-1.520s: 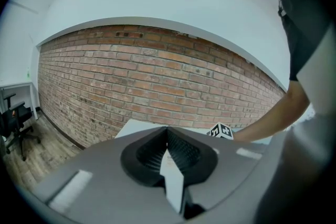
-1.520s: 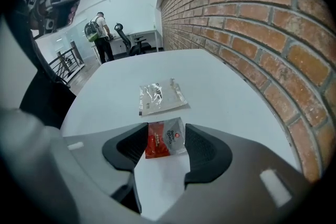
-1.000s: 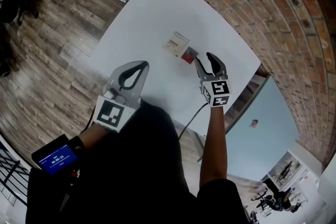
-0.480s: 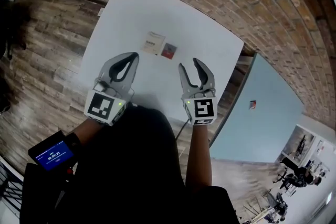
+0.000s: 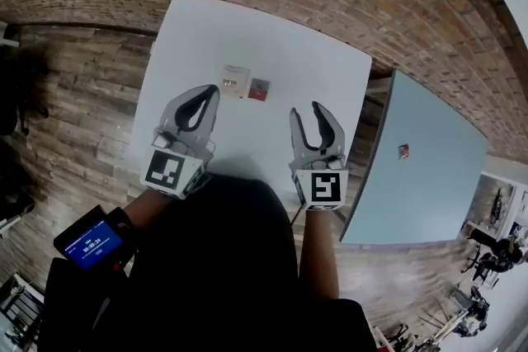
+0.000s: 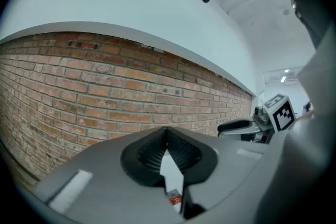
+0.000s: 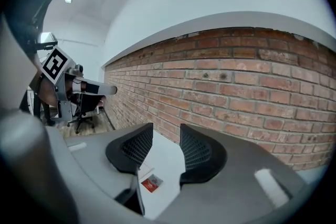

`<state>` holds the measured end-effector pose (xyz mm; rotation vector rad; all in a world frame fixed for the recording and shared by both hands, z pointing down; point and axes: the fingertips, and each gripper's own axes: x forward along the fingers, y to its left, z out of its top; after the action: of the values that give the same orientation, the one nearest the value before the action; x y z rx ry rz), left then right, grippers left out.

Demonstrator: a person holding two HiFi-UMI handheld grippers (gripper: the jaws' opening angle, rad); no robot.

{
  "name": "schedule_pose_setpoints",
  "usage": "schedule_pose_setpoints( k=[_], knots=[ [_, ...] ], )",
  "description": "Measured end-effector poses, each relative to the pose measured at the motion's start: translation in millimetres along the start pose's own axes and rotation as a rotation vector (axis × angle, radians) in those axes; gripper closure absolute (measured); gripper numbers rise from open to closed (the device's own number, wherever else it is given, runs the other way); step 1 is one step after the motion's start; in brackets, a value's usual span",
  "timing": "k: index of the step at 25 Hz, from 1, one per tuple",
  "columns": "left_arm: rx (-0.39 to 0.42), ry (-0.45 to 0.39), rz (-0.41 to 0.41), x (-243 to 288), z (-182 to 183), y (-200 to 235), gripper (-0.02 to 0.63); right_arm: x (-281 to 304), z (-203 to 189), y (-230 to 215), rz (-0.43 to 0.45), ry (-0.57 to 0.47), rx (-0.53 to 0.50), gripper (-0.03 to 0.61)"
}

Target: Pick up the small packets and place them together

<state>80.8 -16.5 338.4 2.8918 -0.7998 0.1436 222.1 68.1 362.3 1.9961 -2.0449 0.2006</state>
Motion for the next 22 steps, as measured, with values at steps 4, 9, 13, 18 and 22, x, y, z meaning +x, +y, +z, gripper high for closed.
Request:
schedule_pose_setpoints(
  k=[4, 9, 13, 18, 22],
  knots=[
    [0.019, -0.025, -0.037, 7, 18, -11, 0.614, -7, 19, -1, -0.016, -0.069, 0.009, 0.414],
    [0.026, -0.074, -0.044, 13, 40, -14, 0.614, -11, 38, 9, -0.012, -0.093, 0.04, 0.451],
    [0.057, -0.086, -0.053, 19, 47, -18, 0.614, -13, 54, 11, -0.012, -0.127, 0.056, 0.467],
    [0.074, -0.108, -0.057, 27, 61, -18, 0.614, -18, 70, 1, -0.054, -0.181, 0.027, 0.53],
    [0.069, -0.131, -0.068, 34, 73, -23, 0.614, -18, 70, -3, -0.068, -0.179, 0.017, 0.575]
  ],
)
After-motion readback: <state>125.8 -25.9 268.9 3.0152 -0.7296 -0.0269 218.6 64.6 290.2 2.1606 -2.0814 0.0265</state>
